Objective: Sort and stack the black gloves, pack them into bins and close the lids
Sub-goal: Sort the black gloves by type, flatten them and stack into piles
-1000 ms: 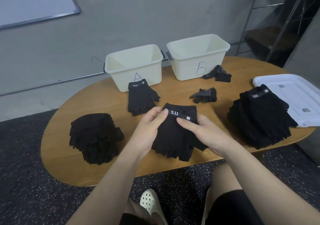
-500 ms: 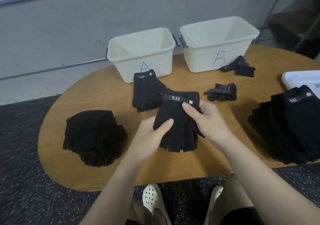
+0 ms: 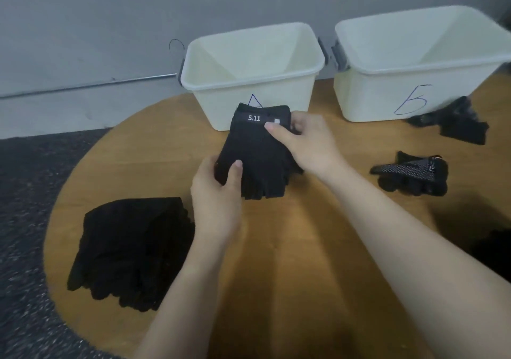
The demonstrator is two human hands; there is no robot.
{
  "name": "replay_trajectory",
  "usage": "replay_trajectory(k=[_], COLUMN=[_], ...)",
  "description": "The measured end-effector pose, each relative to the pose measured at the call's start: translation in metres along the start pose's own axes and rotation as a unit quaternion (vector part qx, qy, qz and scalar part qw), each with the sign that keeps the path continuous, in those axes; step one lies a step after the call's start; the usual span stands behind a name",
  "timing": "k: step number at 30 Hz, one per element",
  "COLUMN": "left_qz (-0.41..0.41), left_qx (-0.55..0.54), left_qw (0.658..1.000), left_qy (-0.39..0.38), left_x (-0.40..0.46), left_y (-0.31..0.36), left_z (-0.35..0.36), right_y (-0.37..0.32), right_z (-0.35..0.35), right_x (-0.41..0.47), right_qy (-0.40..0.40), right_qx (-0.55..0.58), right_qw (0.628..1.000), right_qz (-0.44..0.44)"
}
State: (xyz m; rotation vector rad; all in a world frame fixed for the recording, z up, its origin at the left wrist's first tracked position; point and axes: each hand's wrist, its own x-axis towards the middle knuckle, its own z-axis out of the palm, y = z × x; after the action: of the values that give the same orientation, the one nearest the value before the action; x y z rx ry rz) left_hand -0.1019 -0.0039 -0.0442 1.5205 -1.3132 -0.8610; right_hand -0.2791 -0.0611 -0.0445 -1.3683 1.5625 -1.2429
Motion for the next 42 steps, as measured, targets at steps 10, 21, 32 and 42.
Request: replay_trajectory(k=[10, 21, 32, 42], left_qz=[-0.025, 0.190, 0.182, 0.144], left_qx=[0.022, 0.272, 0.335, 0.356], left_qw=[0.999, 0.943, 0.914, 0.909], left_qy=[0.037, 0.034, -0.141, -0.161], left_x=[0.027, 0.031, 0.063, 0.061], left_y=[-0.021, -0.028, -0.053, -0.048], left_z=[0.016, 0.022, 0.037, 0.042], right_y=[0.009, 0.007, 0.046, 0.057], right_z=[0.020, 0.011, 0.009, 0.010], right_x=[0.049, 0.036, 0.026, 0.021], right_qy=[-0.028, 0.048, -0.126, -0.183], right_qx=[-0.107, -0.247, -0.354, -0.325], right_qw=[0.993, 0.956, 0.901, 0.918], right_qz=[-0.031, -0.150, -0.217, -0.135])
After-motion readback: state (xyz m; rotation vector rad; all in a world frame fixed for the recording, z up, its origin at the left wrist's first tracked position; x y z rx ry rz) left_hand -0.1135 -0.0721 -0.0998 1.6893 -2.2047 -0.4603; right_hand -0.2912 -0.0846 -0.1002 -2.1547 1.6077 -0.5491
